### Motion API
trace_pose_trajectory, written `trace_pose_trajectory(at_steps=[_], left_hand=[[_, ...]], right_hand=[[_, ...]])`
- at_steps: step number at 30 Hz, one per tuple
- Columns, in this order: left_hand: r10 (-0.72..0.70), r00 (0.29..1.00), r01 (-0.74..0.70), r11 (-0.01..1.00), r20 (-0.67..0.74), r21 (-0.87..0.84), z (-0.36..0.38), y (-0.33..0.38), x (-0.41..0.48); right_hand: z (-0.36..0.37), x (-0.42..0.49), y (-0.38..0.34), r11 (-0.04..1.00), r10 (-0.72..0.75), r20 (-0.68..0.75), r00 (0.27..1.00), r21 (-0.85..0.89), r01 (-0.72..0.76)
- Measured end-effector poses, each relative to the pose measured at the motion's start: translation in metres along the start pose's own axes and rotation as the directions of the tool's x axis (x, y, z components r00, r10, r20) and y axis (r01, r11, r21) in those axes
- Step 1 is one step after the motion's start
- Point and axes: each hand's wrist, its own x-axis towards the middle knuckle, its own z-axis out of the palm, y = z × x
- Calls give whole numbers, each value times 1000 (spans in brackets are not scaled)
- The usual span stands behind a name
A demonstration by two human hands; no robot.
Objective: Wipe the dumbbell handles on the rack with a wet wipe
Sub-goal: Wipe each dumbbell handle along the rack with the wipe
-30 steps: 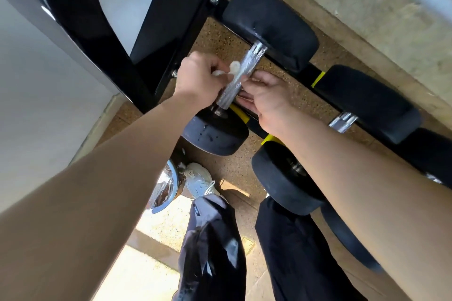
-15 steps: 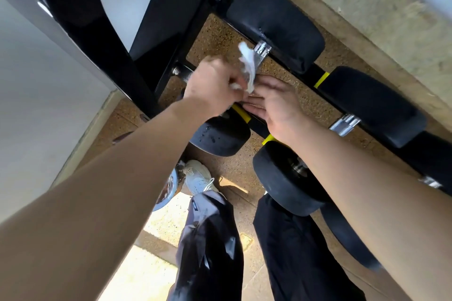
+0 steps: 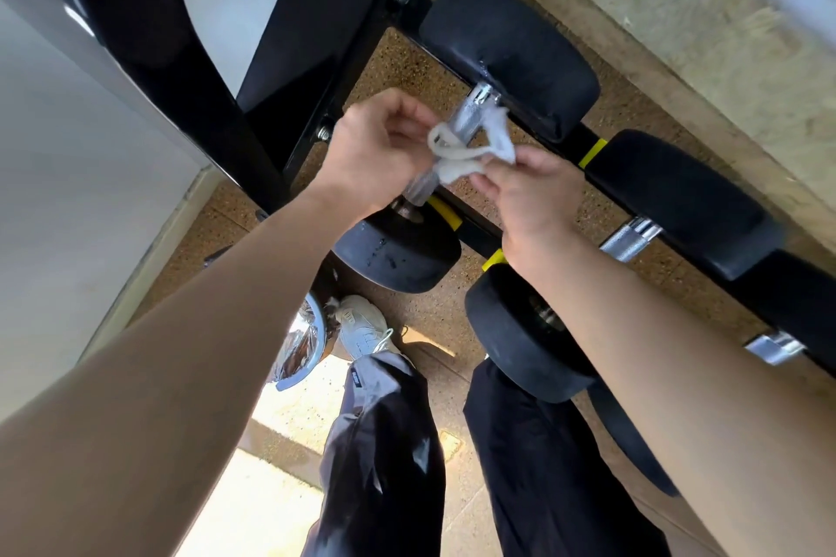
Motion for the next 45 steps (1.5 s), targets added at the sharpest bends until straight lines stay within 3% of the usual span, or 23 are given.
trace_pose_trajectory(at_steps=[2, 5, 10, 13, 15, 19, 22, 26, 31, 36, 39, 42, 45], left_hand=[[58, 997, -43, 970, -59, 239, -3, -13, 0], [26, 1000, -26, 942, 3, 334, 0, -29, -6], [80, 995, -55, 932, -55, 358, 3, -31, -11], [79, 996, -56, 929, -51, 366, 3, -31, -11], [78, 996, -56, 925, -44, 375, 3, -31, -11], [61, 996, -34, 927, -61, 373, 3, -32, -8], [45, 997, -18, 925, -62, 380, 4, -29, -10], [10, 999, 7, 945, -52, 327, 3, -22, -13], [-5, 1000, 0, 959, 17, 285, -1, -19, -14], [42, 961, -143, 921, 274, 362, -14, -27, -12], [85, 948, -195, 916, 306, 350, -18, -27, -10], [111, 943, -209, 932, 315, 296, -23, -21, -10], [163, 927, -235, 954, 338, 185, -28, -14, -11]], right_hand=[[6, 5, -7, 976, 122, -113, 986, 192, -99], [22, 8, -2, 973, 82, -102, 991, 221, -58], [33, 4, 37, 971, -45, -46, 998, -239, 33], [23, 0, 35, 943, 66, 47, 997, -331, -47], [16, 2, 22, 951, 62, 6, 998, -304, -58], [12, 14, 4, 997, -77, -167, 983, -34, 72], [16, 11, 15, 984, -65, -31, 997, -167, 59], [8, 1, 40, 833, -78, 161, 984, -532, 153], [-4, -9, 40, 916, -29, 195, 980, -387, 104], [-5, -19, 31, 956, -85, 269, 959, -250, 155], [-12, -24, 30, 877, -155, 345, 926, -384, 290], [-16, -22, 30, 682, -214, 431, 876, -576, 450], [-12, -14, 28, 557, -220, 472, 854, -658, 507]])
